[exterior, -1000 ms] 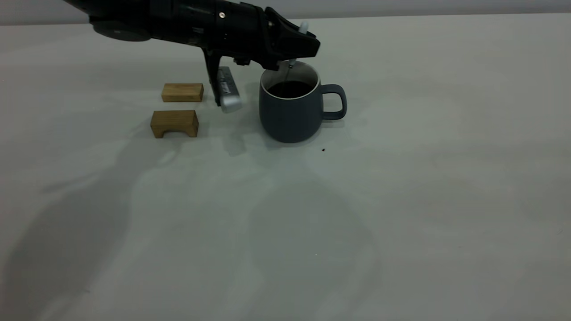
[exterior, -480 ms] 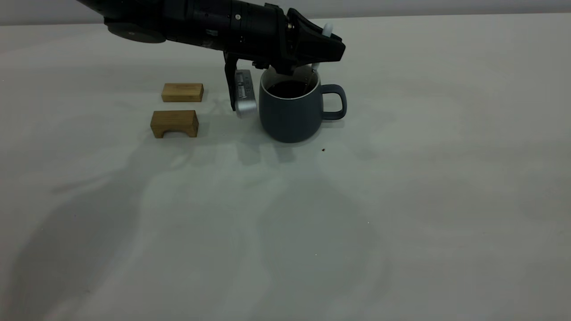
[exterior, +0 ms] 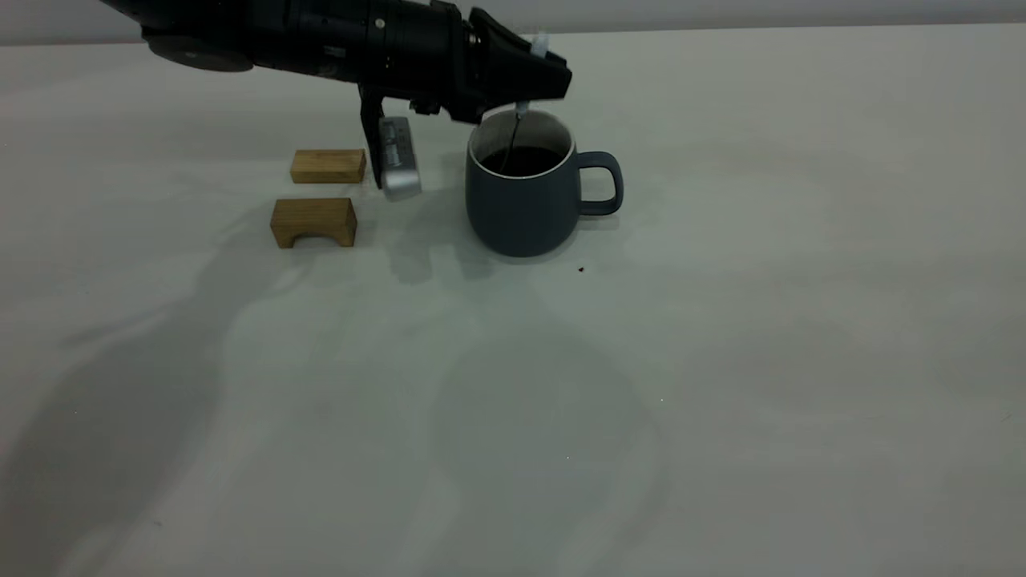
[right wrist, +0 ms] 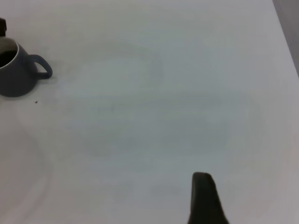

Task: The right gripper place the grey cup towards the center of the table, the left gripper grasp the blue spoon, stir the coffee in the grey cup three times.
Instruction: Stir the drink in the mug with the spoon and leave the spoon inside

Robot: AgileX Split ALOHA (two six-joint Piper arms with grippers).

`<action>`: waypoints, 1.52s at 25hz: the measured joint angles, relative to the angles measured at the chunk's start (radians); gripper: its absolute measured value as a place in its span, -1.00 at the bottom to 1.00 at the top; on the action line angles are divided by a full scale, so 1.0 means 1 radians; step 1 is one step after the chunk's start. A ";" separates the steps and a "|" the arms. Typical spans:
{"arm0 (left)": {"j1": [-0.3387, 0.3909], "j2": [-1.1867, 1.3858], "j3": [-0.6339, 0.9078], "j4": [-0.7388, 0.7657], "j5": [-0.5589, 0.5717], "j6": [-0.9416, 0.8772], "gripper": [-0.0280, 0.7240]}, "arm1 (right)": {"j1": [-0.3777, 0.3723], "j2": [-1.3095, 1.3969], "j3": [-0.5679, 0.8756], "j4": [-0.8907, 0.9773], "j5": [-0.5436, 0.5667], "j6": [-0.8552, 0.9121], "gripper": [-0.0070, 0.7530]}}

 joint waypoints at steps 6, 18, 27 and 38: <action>-0.033 0.000 -0.019 -0.026 -0.080 0.001 -0.59 | 0.000 0.000 0.000 0.000 0.000 0.000 0.41; -0.082 0.004 -0.019 0.081 0.014 0.001 -0.59 | 0.000 0.000 0.000 0.000 0.000 0.000 0.41; -0.007 0.004 -0.019 0.156 0.002 0.000 -0.60 | 0.000 0.000 0.000 0.000 0.000 0.000 0.41; 0.000 0.023 -0.026 0.114 0.001 -0.001 -0.61 | 0.000 0.000 0.000 0.000 0.000 0.000 0.41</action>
